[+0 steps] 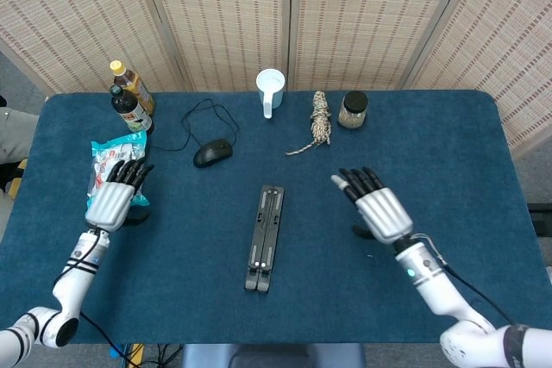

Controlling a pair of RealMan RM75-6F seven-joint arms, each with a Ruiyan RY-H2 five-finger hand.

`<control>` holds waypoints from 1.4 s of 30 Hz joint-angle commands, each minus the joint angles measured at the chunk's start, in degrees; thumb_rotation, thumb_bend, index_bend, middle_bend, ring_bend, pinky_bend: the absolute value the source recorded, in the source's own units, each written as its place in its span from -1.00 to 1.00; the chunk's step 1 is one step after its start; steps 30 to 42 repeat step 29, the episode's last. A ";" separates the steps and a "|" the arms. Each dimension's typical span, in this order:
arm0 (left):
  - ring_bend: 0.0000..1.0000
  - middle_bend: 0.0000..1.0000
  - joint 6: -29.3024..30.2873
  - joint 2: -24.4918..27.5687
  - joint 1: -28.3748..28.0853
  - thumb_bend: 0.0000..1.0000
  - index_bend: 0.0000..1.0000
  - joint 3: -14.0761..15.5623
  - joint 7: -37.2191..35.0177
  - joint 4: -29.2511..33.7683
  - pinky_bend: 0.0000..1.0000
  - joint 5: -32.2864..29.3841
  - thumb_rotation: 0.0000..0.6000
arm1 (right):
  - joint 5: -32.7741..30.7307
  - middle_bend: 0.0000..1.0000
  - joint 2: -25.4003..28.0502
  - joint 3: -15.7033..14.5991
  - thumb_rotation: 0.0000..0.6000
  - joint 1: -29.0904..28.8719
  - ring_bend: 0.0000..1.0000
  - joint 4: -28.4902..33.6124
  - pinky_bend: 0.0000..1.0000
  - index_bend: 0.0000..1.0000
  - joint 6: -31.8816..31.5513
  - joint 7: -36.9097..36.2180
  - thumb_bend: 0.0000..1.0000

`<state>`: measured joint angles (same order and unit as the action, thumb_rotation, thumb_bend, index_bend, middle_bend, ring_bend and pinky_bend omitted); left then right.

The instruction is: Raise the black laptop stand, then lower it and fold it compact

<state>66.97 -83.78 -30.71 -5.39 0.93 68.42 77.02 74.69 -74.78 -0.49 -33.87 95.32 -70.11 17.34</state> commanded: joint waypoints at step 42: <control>-1.00 -0.99 25.50 9.80 22.97 -0.65 -0.82 6.59 14.49 22.46 -1.00 5.25 1.00 | 7.14 -0.92 11.87 -5.21 1.00 27.76 -1.00 5.52 -1.00 -1.00 -22.08 -8.73 -0.73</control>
